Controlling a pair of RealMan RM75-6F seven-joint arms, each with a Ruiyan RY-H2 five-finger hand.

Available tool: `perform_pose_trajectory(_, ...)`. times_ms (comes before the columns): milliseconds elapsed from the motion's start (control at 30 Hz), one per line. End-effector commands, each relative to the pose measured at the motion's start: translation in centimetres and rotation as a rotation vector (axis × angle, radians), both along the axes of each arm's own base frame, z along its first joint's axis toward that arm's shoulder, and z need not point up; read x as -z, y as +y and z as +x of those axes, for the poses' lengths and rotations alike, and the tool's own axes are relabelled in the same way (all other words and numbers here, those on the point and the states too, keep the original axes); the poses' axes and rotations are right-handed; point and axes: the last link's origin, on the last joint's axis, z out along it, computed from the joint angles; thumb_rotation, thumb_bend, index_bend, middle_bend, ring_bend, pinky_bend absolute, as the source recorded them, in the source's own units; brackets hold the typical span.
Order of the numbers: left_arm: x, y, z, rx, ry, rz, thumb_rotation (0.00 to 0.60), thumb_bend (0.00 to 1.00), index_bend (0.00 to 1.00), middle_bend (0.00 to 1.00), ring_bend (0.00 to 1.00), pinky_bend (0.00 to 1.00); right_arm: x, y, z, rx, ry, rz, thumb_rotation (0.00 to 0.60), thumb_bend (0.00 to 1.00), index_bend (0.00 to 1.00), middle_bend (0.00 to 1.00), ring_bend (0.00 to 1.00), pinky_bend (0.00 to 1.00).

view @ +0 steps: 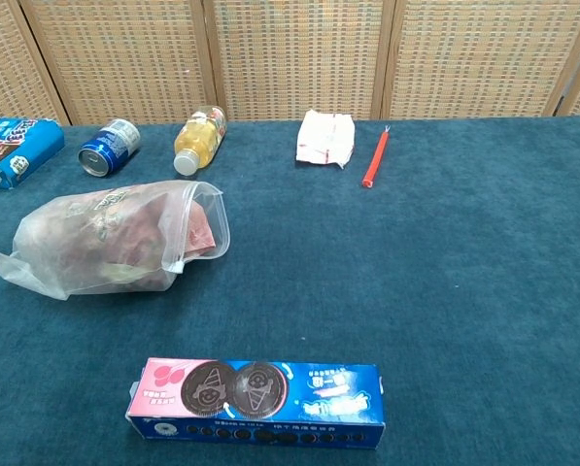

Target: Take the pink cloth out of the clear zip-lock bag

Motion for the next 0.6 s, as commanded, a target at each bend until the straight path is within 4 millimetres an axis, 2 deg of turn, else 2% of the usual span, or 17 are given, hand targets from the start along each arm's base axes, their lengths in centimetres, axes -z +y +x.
perform_pose_trajectory(33, 1.9, 2.8, 0.8, 0.005, 0.019, -0.052, 0.600, 0.18, 0.00, 0.00, 0.00, 0.00, 0.0, -0.2, -0.2, 0.007, 0.001, -0.004, 0.600, 0.00, 0.00, 0.00, 0.00, 0.00)
perform_pose_trajectory(333, 5.7, 5.8, 2.6, 0.022, 0.011, -0.189, 0.600, 0.16, 0.00, 0.00, 0.00, 0.00, -0.1, -1.0, -0.9, 0.046, 0.008, -0.013, 0.600, 0.00, 0.00, 0.00, 0.00, 0.00)
perform_pose_trajectory(600, 7.5, 7.6, 3.6, 0.007, 0.002, -0.235, 0.600, 0.16, 0.00, 0.00, 0.00, 0.00, -0.2, -1.4, -1.3, 0.064, 0.011, -0.021, 0.600, 0.00, 0.00, 0.00, 0.00, 0.00)
